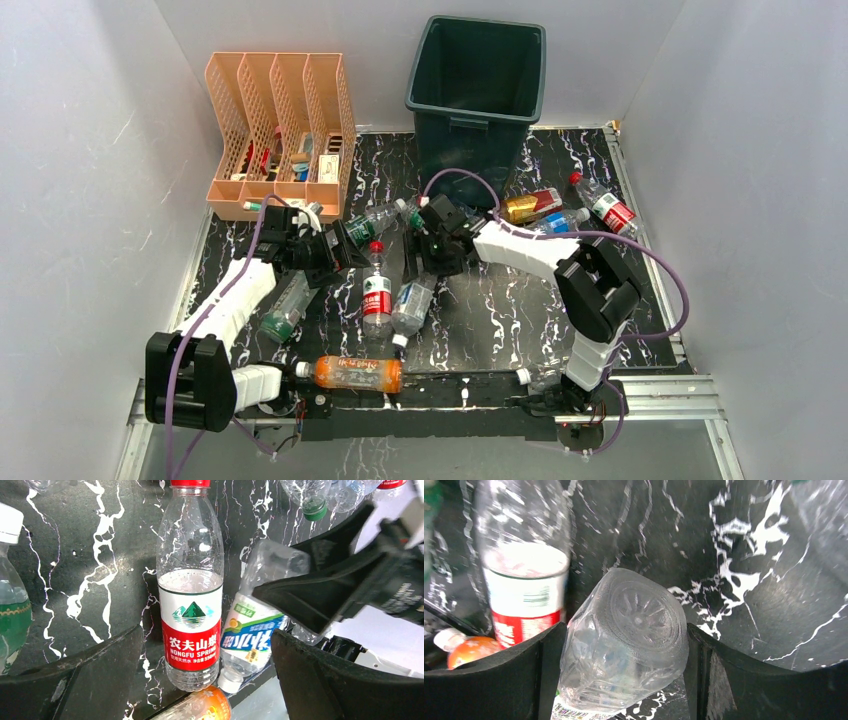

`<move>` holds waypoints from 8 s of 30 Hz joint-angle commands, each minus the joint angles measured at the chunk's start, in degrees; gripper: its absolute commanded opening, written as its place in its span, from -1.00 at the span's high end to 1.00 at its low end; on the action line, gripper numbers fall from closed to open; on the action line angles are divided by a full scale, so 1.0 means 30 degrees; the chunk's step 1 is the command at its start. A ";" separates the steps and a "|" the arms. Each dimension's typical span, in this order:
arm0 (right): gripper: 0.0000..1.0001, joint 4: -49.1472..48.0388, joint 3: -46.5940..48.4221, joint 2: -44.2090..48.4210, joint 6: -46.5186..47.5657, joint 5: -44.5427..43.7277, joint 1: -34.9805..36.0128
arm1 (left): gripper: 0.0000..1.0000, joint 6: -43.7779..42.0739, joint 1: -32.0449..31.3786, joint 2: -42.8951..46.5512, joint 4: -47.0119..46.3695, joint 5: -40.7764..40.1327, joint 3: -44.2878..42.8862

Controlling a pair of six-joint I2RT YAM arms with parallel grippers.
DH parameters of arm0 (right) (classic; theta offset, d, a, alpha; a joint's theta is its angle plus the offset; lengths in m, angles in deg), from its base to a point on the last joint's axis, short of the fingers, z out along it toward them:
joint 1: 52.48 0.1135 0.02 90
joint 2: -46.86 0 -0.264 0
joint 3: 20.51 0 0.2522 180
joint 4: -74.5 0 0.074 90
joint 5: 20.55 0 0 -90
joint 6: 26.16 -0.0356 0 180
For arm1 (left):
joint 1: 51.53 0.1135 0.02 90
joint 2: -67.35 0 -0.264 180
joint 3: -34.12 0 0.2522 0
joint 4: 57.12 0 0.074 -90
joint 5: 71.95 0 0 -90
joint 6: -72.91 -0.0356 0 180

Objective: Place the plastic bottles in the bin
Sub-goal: Pick up the plastic bottle at the center of the board, then place the plastic bottle in the trash bin, then pick up the plastic bottle at the center of the board, then place the plastic bottle in the trash bin.

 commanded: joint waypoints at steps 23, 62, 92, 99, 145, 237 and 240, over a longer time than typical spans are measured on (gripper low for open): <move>-0.35 0.1217 1.2862 0.3226 0.3583 -0.2793 -0.3337 | -0.96 -0.0133 -0.0164 0.0397 0.0601 0.0054 -0.0425; -0.96 -0.5685 2.2585 -0.4608 0.4538 -0.0293 -1.1809 | -0.96 -0.0191 -0.0692 -0.0433 0.0807 -0.0442 -0.0846; -0.96 -0.2534 0.7208 0.3928 0.4976 0.4611 -0.3764 | -0.96 -0.0076 -0.0690 -0.0833 0.0027 -0.0004 -0.0628; -0.96 -0.1675 0.5019 0.4338 0.5463 0.3926 -0.2943 | -0.96 -0.0109 -0.0699 -0.0796 0.0082 -0.0034 -0.0545; -0.93 -0.2220 0.4121 -0.1630 -0.0028 0.3070 0.0863 | -0.96 -0.0308 -0.0690 0.0637 0.1532 -0.1316 -0.1711; -0.03 0.0891 1.6707 0.1837 0.4197 0.2378 -0.3645 | -0.96 0.0972 -0.2794 -0.0763 -0.0422 -0.0911 -0.1527; -0.04 -0.0239 1.7264 0.1854 0.3737 0.2801 -0.4784 | -0.96 0.1062 -0.2968 -0.0765 -0.0469 -0.1063 -0.1431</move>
